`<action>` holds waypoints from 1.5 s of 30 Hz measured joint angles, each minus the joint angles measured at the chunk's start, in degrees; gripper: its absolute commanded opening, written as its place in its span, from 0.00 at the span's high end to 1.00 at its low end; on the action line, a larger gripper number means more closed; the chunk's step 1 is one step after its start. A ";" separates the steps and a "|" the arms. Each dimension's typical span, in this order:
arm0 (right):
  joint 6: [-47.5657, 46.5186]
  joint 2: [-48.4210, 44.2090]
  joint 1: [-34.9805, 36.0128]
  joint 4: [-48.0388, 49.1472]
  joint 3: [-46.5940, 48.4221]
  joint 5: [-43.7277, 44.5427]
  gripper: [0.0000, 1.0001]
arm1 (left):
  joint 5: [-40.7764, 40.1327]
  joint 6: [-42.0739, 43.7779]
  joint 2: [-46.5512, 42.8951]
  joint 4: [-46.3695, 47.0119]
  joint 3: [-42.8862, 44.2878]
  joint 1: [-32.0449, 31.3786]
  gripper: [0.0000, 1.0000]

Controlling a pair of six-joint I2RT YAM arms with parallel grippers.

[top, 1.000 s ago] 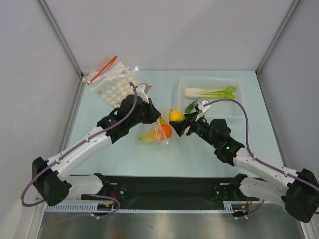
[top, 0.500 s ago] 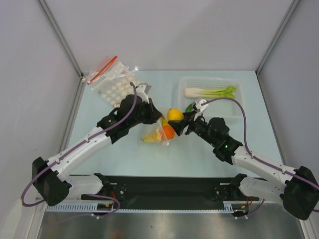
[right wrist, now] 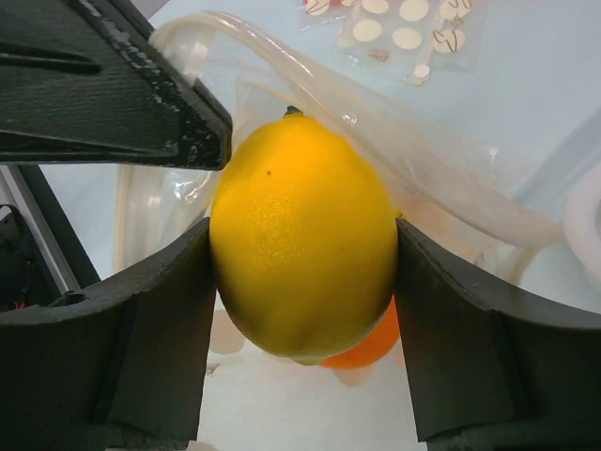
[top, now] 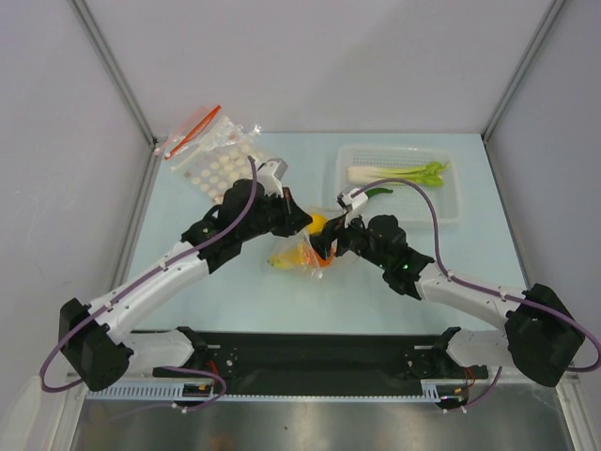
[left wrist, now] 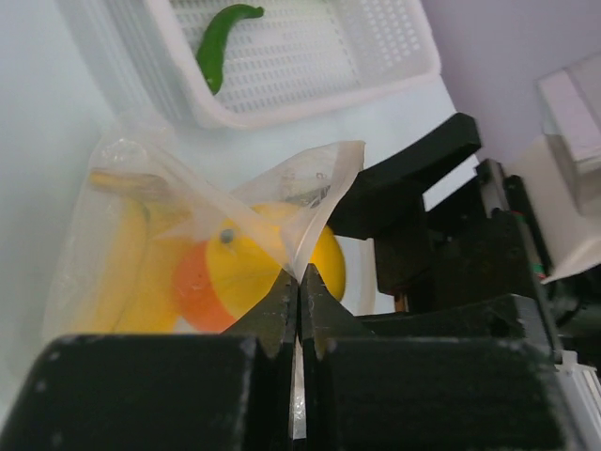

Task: Place the food in the zip-top bag and seal the zipper
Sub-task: Place the fake fruit in the zipper food storage bag.

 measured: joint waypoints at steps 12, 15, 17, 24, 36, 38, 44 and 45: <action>1.11 3.54 0.17 3.06 0.39 -3.28 0.48 | 7.30 -0.79 -4.02 6.03 -2.99 0.09 1.00; 1.77 5.29 0.17 3.98 0.55 -4.26 0.34 | 8.50 -1.44 -3.52 6.32 -3.13 0.46 1.00; 2.32 6.32 0.15 4.13 0.90 -4.59 0.08 | 8.98 -1.64 -3.04 6.34 -3.13 0.68 1.00; 2.60 6.05 0.13 3.87 0.98 -4.09 0.03 | 8.17 -2.10 -2.89 6.03 -3.15 1.46 1.00; 2.47 -0.09 0.17 3.65 0.96 -2.03 0.24 | 4.20 -3.58 -2.82 2.25 -3.15 4.81 1.00; 2.36 -0.52 0.17 3.54 0.83 -1.42 0.24 | 3.02 -3.56 -2.84 1.66 -3.15 4.81 1.00; 2.12 -4.74 -0.31 -0.15 0.87 3.69 0.39 | -3.10 -3.56 -3.63 0.00 -3.15 4.81 1.00; 2.64 -5.33 -1.03 -2.14 1.51 4.31 0.38 | -4.13 -3.56 -3.89 -0.22 -3.15 4.81 1.00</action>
